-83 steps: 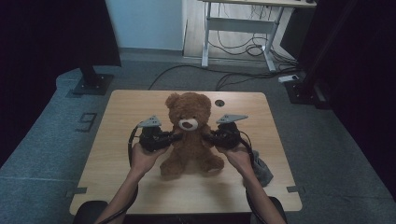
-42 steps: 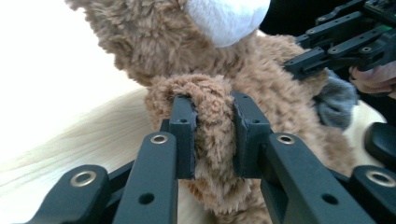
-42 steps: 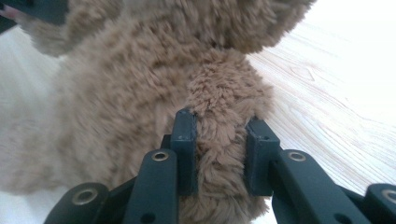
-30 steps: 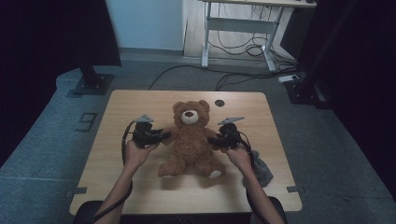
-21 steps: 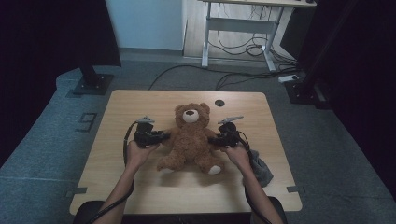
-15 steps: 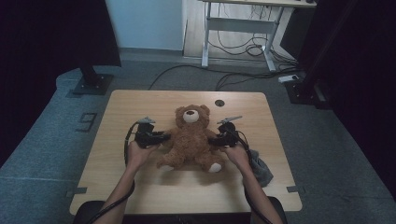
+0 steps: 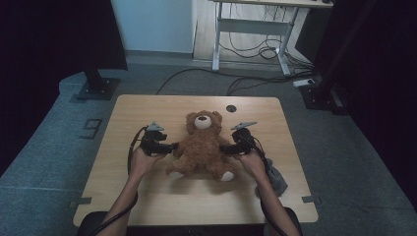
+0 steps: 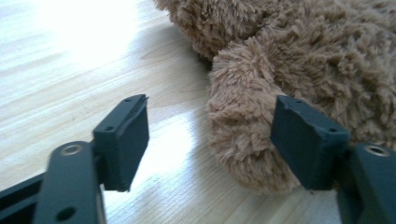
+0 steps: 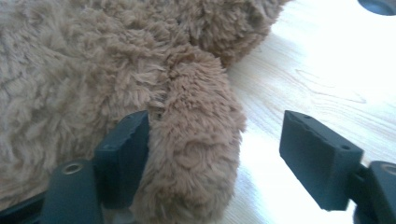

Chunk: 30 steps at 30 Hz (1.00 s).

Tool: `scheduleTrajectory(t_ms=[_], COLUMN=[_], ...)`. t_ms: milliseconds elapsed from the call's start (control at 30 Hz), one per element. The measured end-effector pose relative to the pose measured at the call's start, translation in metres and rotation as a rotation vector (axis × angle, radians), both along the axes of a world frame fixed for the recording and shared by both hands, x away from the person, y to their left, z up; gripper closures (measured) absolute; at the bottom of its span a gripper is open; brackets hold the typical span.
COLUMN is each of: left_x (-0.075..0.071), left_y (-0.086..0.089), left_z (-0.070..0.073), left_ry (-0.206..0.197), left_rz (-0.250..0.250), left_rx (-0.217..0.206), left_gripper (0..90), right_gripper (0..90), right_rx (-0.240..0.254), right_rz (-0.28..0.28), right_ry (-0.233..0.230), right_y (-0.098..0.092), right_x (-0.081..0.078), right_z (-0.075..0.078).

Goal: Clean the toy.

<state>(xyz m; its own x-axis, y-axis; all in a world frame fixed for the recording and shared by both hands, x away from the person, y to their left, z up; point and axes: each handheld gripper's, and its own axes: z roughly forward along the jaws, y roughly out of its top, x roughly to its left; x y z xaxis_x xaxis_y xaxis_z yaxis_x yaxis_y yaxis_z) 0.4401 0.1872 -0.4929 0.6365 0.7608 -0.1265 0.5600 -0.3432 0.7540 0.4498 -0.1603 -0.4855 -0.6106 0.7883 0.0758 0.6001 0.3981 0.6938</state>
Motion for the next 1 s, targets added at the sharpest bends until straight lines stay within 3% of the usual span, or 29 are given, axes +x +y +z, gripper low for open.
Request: scheduleTrajectory(t_ms=[367,767,1000], left_x=[-0.012,-0.034,-0.047], left_y=[0.015,0.032,0.037], left_z=[0.013,0.021,0.021], left_ry=[-0.034,-0.073,-0.092], left_rz=[-0.004,0.002,-0.008], left_rx=[-0.005,0.030,0.076], left_gripper=[14.2,9.2,3.8], right_gripper=[15.5,13.4,5.2], right_rx=[-0.009,-0.006,-0.016], right_rz=[0.009,0.011,0.002], right_ry=[-0.059,-0.091,-0.112], right_y=[-0.009,-0.027,-0.038], right_x=[-0.010,-0.026,-0.037], right_z=[0.019,0.035,0.039])
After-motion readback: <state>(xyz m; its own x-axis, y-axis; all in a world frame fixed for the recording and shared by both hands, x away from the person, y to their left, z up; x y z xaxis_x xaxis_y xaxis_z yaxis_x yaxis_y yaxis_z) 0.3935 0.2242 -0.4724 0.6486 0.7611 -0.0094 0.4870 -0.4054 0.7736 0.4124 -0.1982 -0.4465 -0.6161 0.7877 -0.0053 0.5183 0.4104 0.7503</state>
